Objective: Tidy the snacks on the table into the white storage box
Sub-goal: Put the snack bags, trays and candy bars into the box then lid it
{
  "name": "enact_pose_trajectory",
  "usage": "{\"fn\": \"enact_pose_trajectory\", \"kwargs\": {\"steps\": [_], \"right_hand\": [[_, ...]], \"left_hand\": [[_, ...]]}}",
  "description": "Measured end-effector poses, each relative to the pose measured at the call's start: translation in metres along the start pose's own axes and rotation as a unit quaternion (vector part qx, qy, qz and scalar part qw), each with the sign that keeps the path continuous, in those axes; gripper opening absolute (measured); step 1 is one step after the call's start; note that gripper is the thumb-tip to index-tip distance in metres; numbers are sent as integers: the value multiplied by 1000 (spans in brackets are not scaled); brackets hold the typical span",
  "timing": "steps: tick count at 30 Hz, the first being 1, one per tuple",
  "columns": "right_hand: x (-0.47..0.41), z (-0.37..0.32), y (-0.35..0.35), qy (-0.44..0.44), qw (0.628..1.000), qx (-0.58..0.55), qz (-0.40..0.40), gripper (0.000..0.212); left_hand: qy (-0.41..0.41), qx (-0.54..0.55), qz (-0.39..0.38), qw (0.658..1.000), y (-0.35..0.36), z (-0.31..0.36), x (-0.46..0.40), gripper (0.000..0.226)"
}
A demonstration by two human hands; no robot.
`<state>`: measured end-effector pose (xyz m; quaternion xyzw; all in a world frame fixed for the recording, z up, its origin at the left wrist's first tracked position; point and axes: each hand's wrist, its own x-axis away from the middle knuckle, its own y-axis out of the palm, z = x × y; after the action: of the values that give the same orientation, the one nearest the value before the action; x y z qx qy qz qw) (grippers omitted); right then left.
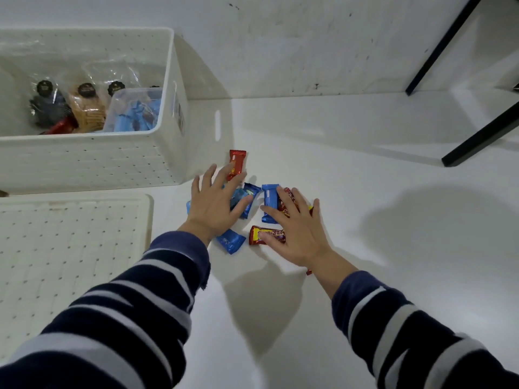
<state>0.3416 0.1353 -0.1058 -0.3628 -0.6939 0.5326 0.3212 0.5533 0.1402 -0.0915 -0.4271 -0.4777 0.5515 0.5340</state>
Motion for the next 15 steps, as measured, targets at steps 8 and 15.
{"fn": "enact_pose_trajectory", "kwargs": {"steps": [8,15], "right_hand": [[-4,0,4,7,1000,18,3,66],[-4,0,3,8,1000,30,-7,61]], "left_hand": [[16,4,-117,993,-11,-4,-27,55],[67,-30,-148,986,-11,-18,16,91]]}}
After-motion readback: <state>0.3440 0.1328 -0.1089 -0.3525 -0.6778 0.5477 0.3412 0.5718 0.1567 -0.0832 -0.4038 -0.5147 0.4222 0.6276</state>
